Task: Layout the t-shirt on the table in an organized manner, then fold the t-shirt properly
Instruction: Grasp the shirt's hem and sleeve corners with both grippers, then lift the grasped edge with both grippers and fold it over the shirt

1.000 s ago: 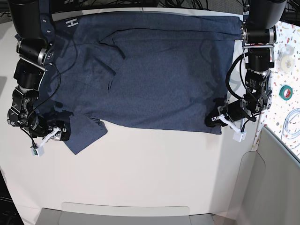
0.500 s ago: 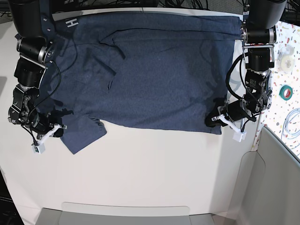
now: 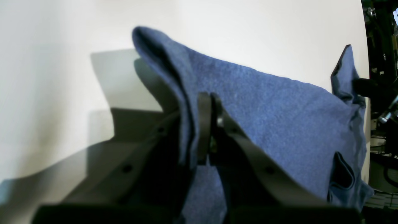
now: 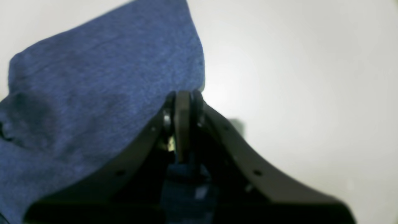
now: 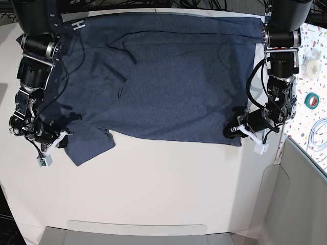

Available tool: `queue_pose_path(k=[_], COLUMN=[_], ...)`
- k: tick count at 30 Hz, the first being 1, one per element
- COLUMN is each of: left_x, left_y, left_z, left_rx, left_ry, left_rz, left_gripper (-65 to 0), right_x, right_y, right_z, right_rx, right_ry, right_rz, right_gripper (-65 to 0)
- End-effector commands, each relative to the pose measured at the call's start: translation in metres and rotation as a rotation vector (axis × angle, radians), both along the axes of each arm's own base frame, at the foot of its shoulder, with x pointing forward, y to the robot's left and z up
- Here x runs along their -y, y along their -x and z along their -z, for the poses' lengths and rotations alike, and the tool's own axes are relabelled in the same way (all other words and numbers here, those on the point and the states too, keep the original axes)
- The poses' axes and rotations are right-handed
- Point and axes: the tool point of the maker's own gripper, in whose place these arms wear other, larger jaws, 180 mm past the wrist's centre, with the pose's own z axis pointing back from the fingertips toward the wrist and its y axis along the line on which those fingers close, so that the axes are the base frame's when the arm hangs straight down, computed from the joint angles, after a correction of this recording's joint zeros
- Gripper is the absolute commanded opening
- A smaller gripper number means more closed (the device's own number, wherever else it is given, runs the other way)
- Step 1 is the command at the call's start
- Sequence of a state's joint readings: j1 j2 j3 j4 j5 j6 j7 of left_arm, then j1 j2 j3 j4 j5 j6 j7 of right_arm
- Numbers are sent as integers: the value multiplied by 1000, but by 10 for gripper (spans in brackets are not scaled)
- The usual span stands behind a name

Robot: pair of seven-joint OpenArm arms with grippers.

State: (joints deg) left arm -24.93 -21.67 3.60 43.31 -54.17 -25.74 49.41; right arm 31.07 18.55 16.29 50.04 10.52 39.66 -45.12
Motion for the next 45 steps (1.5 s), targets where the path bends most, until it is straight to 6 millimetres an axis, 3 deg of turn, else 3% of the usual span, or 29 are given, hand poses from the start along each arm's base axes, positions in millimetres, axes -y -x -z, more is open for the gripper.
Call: queue_pose_path(k=[1, 11, 19, 25, 28, 35, 45], left_x=[-7, 5, 25, 16, 14, -3, -2], left_y=[4, 5, 26, 33, 39, 68, 100], left_z=[3, -18, -38, -70, -84, -87, -70], left_rx=[-34, 63, 161, 272, 317, 264, 144], left_ry=[-44, -78, -115, -140, -159, -218, -258], left_rz=[19, 74, 155, 127, 126, 142, 222], left_gripper=[-650, -650, -650, -650, -650, -650, -650], right_x=[6, 6, -4, -14, -3, 20, 27], right_y=[-16, 7, 36, 61, 79, 119, 160], right_z=[-30, -47, -63, -75, -80, -83, -56], right_rx=[93, 174, 243, 285, 297, 291, 188], right_ry=[9, 113, 207, 269, 294, 342, 362], right_rz=[0, -37, -89, -129, -99, -27, -27], right_gripper=[-650, -650, -650, -650, -650, -650, -650])
